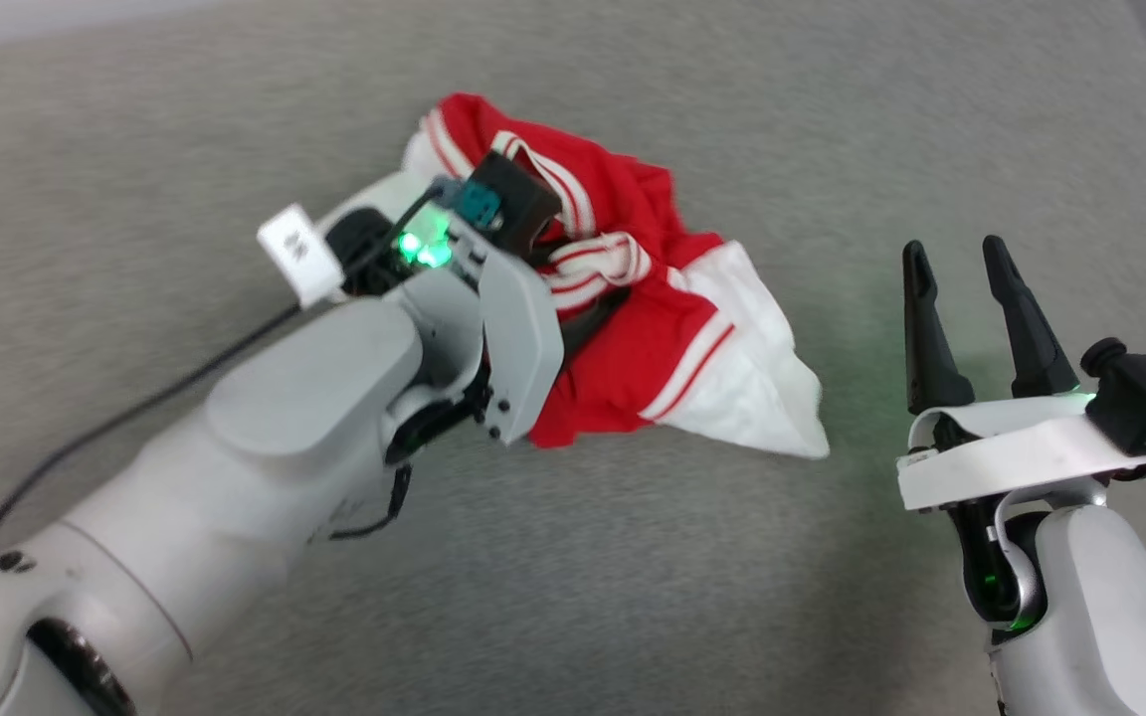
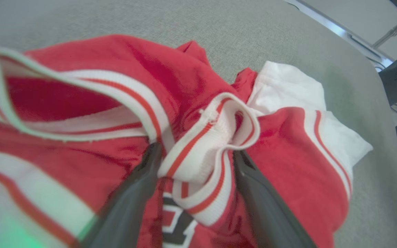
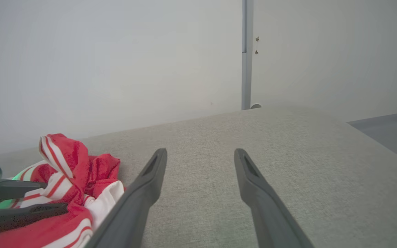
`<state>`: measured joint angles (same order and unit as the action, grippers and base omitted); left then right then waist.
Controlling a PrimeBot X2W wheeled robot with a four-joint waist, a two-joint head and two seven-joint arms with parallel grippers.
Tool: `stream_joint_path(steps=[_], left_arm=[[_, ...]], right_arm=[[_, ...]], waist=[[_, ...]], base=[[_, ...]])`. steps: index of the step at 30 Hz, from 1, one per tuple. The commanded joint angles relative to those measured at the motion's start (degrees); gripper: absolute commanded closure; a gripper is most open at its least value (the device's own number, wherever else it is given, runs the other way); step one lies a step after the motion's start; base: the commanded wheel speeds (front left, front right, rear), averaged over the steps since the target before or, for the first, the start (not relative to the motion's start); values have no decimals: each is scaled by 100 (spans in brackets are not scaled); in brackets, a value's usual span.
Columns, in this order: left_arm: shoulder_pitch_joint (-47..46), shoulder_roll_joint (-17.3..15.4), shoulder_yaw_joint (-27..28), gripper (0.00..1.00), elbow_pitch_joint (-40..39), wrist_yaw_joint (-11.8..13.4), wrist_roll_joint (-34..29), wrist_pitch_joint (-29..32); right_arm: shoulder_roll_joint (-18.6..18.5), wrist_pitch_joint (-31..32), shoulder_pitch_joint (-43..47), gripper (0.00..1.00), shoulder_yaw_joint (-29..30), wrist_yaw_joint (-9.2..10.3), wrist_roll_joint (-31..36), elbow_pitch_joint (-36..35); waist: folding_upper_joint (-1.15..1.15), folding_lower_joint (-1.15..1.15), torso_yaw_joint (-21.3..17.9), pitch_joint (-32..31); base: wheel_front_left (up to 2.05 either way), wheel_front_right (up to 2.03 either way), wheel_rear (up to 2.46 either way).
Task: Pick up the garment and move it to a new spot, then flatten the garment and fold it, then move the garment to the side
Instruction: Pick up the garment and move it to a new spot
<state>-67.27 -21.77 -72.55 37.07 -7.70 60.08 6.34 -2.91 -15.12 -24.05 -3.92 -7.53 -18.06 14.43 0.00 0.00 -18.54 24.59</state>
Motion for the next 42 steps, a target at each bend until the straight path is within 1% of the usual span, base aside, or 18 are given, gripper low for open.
stream_joint_path(steps=[1,4,8,10,12,15,17,19,21,23,26,31,34,35,36,39,42], left_arm=[[133,-36,-30,0,-40,35,10,-121],[342,-114,35,0,-257,32,219,-634],[754,-332,220,0,-509,31,547,-1243],[1012,-461,281,0,-522,34,624,-1505],[1319,-521,291,0,-453,99,627,-1749],[1778,-583,398,0,-318,172,691,-2002],[2036,-604,494,0,-199,247,601,-2104],[2331,-543,716,0,-140,306,610,-2144],[2537,-527,1210,0,-222,381,400,-2157],[2931,-514,1743,0,-341,494,77,-2145],[3533,-480,2686,0,-671,675,-532,-2145],[4735,-417,4207,0,-1311,838,-1601,-2146],[5332,-326,4987,0,-1755,847,-2265,-2147],[5509,-273,5218,0,-1930,799,-2465,-2147],[5509,-273,5218,0,-1930,799,-2465,-2147],[5963,-119,5777,0,-2339,724,-3061,-2147],[6248,88,6233,0,-2667,655,-3515,-2147]], right_arm=[[-10,-2,61,0,34,8,72,30],[-75,-3,128,0,54,8,170,142],[-225,-3,247,0,93,8,229,287],[-316,-3,317,0,117,8,254,339],[-448,-2,444,0,172,8,282,410],[-626,-3,601,0,242,8,291,490],[-756,-3,719,0,319,8,292,526],[-866,-2,845,0,399,8,291,535],[-956,-3,946,0,493,8,269,518],[-1033,-3,1047,0,555,8,254,495],[-1124,-3,1179,0,614,8,223,461],[-1207,-3,1356,0,703,8,197,369],[-1218,-3,1466,0,771,8,147,302],[-1214,-3,1481,0,790,8,129,278],[-1214,-3,1481,0,790,8,129,278],[-1194,-3,1550,0,815,8,119,193],[-1179,-3,1583,0,823,8,99,73]], waist=[[0,0,865,-727],[0,0,1204,-976],[0,0,1587,-1259],[0,0,1754,-1352],[0,0,1921,-1444],[0,0,2110,-1511],[0,0,2229,-1549],[0,0,2338,-1574],[0,0,2434,-1591],[0,0,2503,-1631],[0,0,2556,-1721],[0,0,2574,-1913],[0,0,2543,-2026],[0,0,2531,-2058],[0,0,2531,-2058],[0,0,2511,-2155],[0,0,2471,-2231]], base=[[0,0,0],[0,0,0],[0,0,0],[0,0,0],[0,0,0],[0,0,0],[0,0,0],[0,0,0],[0,0,0],[0,0,0],[0,0,0],[0,0,0],[0,0,0],[0,0,0],[0,0,0],[0,0,0],[0,0,0]])
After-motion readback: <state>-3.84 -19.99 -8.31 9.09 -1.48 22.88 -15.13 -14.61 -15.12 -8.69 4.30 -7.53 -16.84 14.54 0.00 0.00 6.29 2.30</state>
